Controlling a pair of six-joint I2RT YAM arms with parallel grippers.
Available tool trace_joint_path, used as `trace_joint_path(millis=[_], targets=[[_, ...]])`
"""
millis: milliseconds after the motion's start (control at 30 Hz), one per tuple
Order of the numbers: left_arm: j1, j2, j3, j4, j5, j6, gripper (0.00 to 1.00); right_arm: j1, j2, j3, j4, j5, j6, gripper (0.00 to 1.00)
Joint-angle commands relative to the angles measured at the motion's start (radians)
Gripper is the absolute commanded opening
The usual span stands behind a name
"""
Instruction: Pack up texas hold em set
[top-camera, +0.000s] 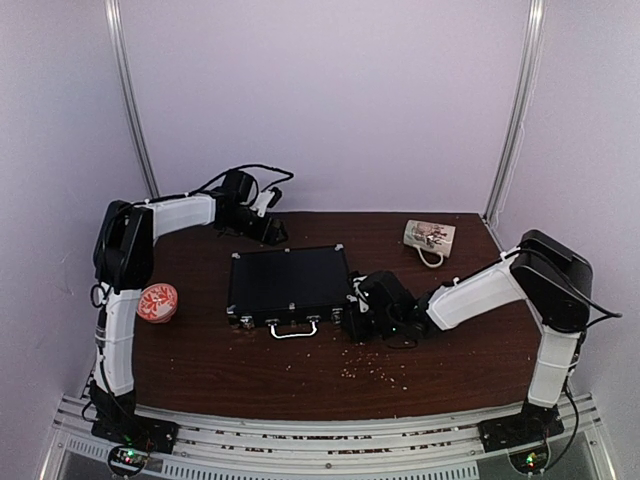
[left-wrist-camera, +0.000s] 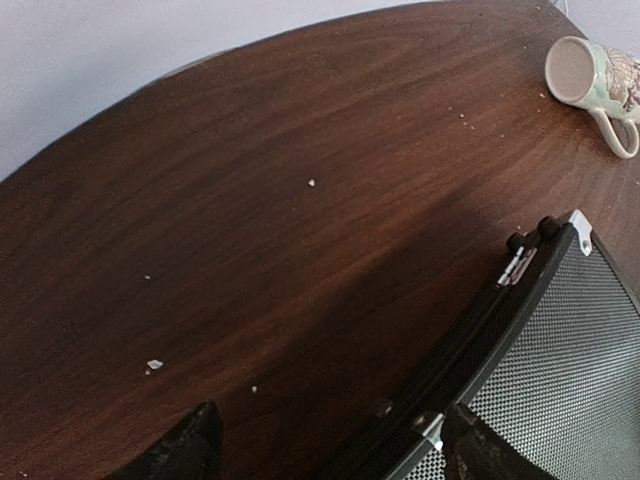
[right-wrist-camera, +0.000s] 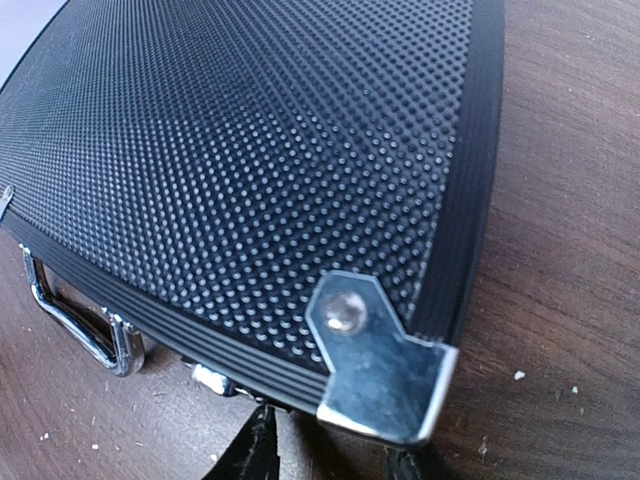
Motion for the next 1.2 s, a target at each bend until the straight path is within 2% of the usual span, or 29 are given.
trace_joint_path(millis=[0,567,767,1000,1167], targets=[[0.033,0.012,-0.008,0.013,0.121,0.016,0.78,-0.001,0.036,0.024,0.017,0.027,-0.012,0.35],[0.056,0.003,-0.177,0.056,0.237,-0.004,0.77,-0.045,0.125,0.071,0.115,0.089,-0.020,0.08],[0.056,-0.006,-0.225,0.057,0.268,-0.008,0.75,-0.060,0.112,0.069,0.119,0.216,0.045,0.10],[0.048,-0.100,-0.405,0.170,0.328,-0.067,0.74,-0.110,0.122,0.121,0.105,0.199,0.022,0.15],[0.012,-0.191,-0.535,0.247,0.347,-0.128,0.74,-0.153,0.161,0.225,0.042,0.139,-0.023,0.18]])
